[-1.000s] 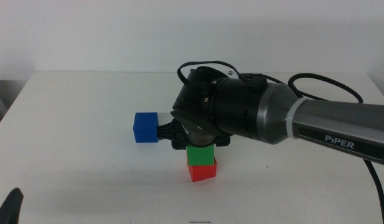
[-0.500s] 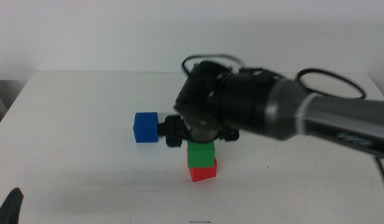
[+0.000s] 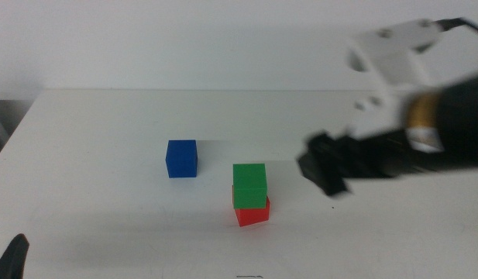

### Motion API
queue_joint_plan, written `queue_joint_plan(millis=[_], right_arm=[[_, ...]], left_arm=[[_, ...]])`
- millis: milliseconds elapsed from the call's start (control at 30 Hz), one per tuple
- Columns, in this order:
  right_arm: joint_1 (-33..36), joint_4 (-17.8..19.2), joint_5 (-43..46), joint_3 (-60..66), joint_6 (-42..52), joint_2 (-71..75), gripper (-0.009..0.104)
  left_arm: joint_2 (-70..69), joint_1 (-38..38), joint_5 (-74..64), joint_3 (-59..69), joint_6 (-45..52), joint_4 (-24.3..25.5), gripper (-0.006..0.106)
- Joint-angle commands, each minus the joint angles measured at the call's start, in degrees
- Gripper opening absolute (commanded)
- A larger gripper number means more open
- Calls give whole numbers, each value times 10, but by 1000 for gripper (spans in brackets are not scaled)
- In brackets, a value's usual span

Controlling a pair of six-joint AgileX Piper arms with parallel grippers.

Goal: Stack red cubes first, then green, then blue cubes in a specific spot.

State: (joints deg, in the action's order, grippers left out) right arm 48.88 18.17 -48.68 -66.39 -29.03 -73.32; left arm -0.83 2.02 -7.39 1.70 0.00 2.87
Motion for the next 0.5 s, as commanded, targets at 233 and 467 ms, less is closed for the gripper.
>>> queue_joint_plan(millis=[233,467], right_arm=[[-20,-106,73,110,231,234,85],[-67,-119,95,163,256,335,85]], left_arm=[[-9,1,48,-2,-3,-6,94],[-9,1,48,-2,-3,-6,94]])
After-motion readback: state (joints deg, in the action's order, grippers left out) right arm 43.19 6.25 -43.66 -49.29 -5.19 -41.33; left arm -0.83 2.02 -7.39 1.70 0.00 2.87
